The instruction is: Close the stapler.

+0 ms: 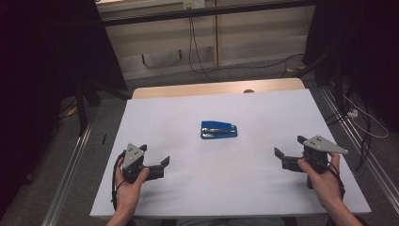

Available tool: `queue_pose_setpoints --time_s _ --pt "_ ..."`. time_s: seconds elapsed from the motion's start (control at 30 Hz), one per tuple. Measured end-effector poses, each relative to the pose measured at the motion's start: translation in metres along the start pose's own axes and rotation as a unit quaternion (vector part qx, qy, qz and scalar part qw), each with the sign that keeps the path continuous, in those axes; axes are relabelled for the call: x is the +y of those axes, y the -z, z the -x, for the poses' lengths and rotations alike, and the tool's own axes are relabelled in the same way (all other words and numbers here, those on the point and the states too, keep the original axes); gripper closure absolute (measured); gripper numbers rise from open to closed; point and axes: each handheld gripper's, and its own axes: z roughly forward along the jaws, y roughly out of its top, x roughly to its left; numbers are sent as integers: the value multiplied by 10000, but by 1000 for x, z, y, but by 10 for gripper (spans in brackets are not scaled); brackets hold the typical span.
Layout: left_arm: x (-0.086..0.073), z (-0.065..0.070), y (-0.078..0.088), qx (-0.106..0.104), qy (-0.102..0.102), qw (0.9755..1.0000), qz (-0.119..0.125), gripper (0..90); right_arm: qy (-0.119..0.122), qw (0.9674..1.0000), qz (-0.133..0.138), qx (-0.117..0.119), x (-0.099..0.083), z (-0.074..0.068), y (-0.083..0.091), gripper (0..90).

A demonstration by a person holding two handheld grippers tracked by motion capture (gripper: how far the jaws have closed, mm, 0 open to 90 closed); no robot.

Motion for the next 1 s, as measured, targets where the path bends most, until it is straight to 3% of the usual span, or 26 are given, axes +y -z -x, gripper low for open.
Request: queue_pose_setpoints --time_s 0.2,0.6,0.8,1.0 --pt "-6 -3 7 156 23 9999 28 37 -60 9999 27 -78 -5 2 8 36" --pt "-15 -3 16 240 106 9997 24 37 -107 9998 76 -140 -14 1 22 32" --pt "-17 0 19 216 -10 9997 97 37 -132 9997 60 -217 -21 2 23 32" --pt "-16 -4 20 180 223 9993 222 37 -185 9993 216 -229 -18 1 20 32"
